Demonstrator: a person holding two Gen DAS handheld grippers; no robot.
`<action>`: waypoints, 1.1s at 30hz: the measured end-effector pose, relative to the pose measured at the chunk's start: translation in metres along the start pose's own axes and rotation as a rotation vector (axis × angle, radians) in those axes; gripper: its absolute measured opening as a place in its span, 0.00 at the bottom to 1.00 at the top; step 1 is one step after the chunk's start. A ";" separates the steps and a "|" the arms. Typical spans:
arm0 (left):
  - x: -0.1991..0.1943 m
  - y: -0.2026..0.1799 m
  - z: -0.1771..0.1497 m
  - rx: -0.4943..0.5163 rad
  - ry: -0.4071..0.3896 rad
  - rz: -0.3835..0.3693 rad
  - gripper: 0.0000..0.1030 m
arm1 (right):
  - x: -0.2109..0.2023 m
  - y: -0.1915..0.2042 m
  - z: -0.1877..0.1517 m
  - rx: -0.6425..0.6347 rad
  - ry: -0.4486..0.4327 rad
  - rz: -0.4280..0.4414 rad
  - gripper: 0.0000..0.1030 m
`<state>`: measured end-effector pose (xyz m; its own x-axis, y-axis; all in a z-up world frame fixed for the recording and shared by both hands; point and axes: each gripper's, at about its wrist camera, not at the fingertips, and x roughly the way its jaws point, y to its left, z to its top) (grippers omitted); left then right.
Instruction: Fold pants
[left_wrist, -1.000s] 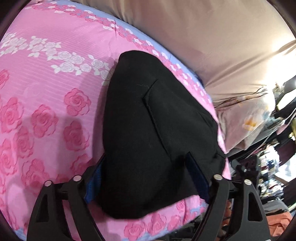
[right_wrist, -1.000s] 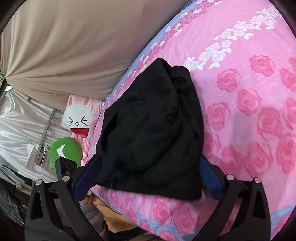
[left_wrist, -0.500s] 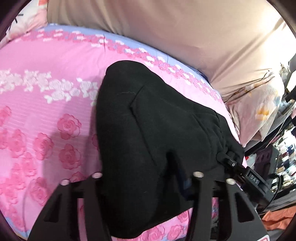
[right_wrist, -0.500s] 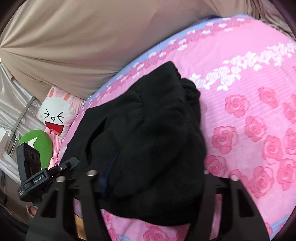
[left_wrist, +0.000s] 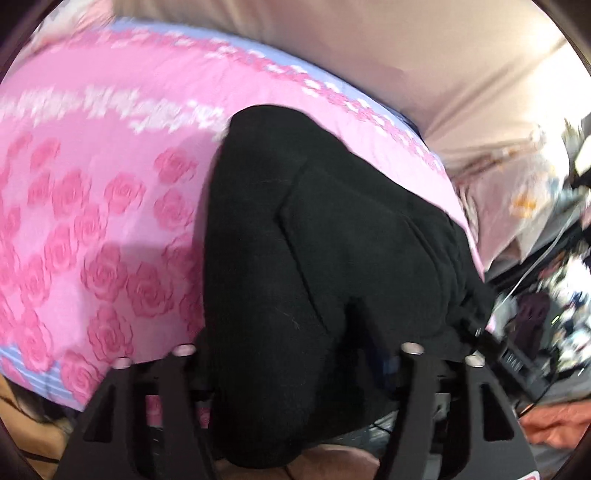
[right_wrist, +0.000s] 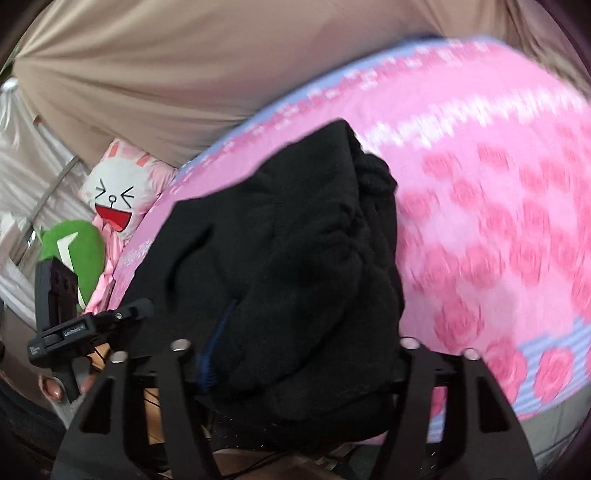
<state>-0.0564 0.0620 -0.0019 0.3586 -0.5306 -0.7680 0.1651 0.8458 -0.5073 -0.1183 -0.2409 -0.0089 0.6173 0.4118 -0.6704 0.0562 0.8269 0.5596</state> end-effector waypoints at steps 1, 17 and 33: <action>0.002 0.006 0.000 -0.033 0.004 -0.023 0.70 | 0.000 -0.005 -0.001 0.024 0.001 0.018 0.73; -0.060 -0.055 -0.004 0.187 -0.172 -0.078 0.33 | -0.064 0.069 0.007 -0.195 -0.210 0.006 0.41; -0.255 -0.182 0.024 0.597 -0.710 -0.127 0.34 | -0.234 0.199 0.063 -0.544 -0.747 0.119 0.42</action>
<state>-0.1559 0.0450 0.2952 0.7505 -0.6292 -0.2022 0.6150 0.7769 -0.1350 -0.2021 -0.1971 0.2905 0.9509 0.3079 -0.0307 -0.2984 0.9387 0.1727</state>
